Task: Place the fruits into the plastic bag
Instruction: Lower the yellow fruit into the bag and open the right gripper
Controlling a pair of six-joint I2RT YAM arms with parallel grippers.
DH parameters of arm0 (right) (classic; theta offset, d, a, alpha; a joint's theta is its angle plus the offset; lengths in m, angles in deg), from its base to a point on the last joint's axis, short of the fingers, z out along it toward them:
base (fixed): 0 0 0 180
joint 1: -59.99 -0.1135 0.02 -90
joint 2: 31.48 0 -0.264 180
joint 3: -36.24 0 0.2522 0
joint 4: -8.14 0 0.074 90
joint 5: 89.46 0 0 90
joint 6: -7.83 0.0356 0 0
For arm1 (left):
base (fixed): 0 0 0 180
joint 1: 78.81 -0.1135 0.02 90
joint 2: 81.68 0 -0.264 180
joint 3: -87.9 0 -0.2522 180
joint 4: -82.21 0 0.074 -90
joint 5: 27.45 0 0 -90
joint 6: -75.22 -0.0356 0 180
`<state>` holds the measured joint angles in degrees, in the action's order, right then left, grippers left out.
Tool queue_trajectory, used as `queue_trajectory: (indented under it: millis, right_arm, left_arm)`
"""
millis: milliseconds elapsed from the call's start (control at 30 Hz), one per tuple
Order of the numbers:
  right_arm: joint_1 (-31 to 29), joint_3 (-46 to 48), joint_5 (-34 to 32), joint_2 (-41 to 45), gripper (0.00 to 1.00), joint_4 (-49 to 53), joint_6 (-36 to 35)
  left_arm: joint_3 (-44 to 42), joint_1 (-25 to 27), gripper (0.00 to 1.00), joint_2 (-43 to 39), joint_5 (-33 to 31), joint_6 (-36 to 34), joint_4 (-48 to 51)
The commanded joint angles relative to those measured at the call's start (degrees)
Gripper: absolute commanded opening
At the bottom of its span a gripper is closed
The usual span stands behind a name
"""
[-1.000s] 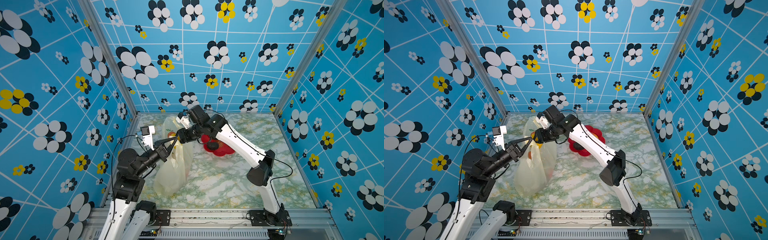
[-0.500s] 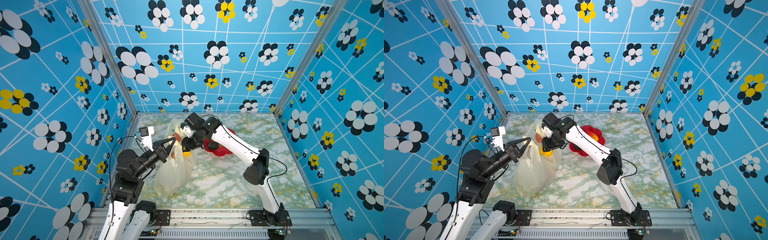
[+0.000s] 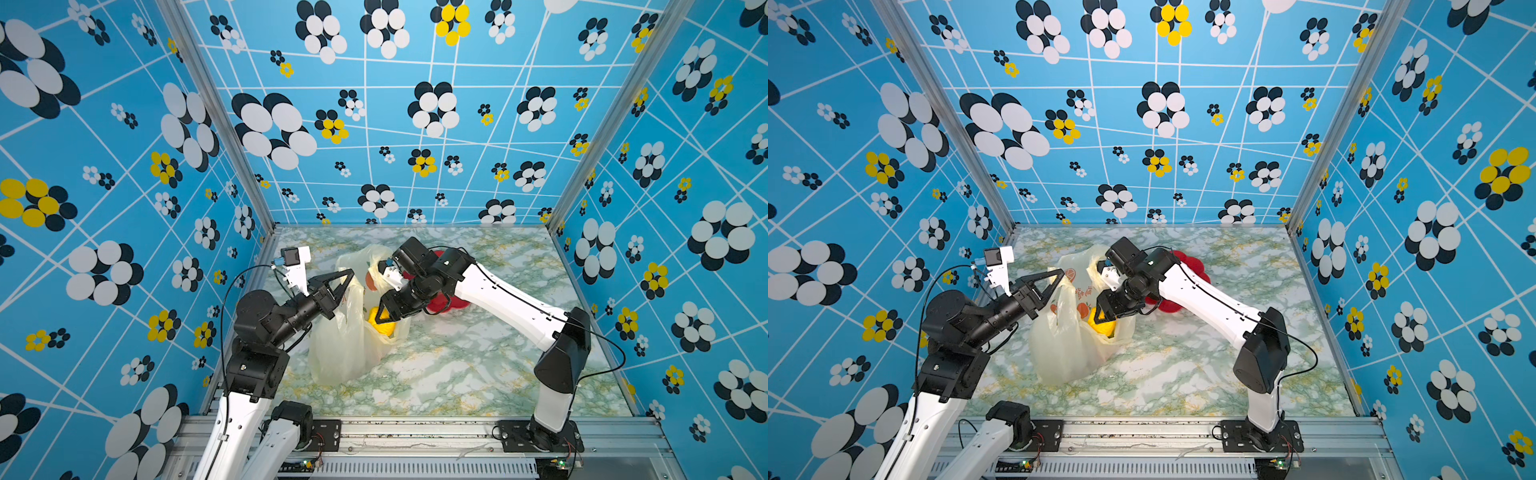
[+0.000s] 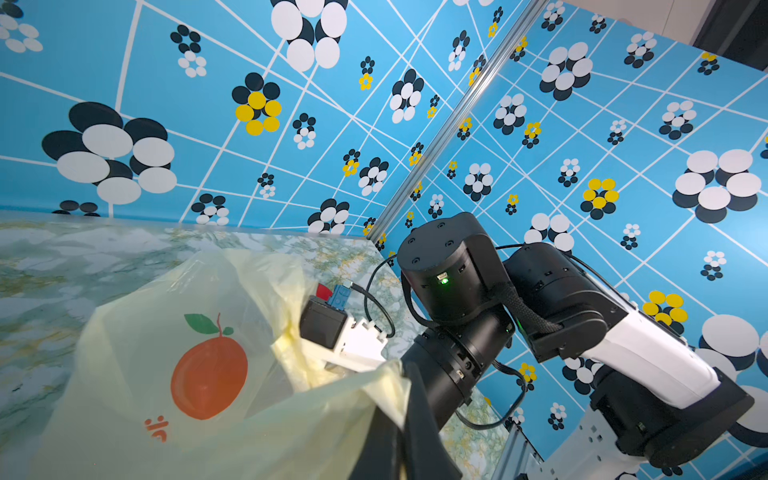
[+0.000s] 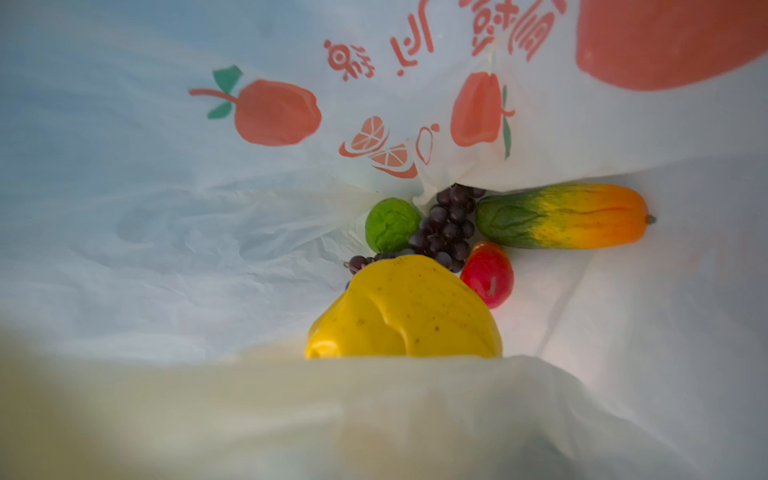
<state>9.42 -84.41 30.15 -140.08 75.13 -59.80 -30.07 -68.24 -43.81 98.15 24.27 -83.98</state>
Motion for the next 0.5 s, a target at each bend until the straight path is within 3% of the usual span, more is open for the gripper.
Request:
queue_trajectory:
  millis: [0,300,467]
  right_arm:
    - [-1.3,-4.1,4.5,-4.6,0.44,-5.0,3.6]
    - [-4.8,-15.0,7.7,-12.7,0.45,3.0,0.8]
    - [-6.2,-16.6,8.0,-14.3,0.46,9.6,-3.0]
  left_arm:
    - [-1.0,0.3,0.0,-1.9,1.4,1.2,-3.6]
    - [-2.3,0.3,0.0,-4.4,0.5,-1.1,-0.9]
    - [-2.9,0.2,0.0,-4.4,-0.2,-1.3,-1.1]
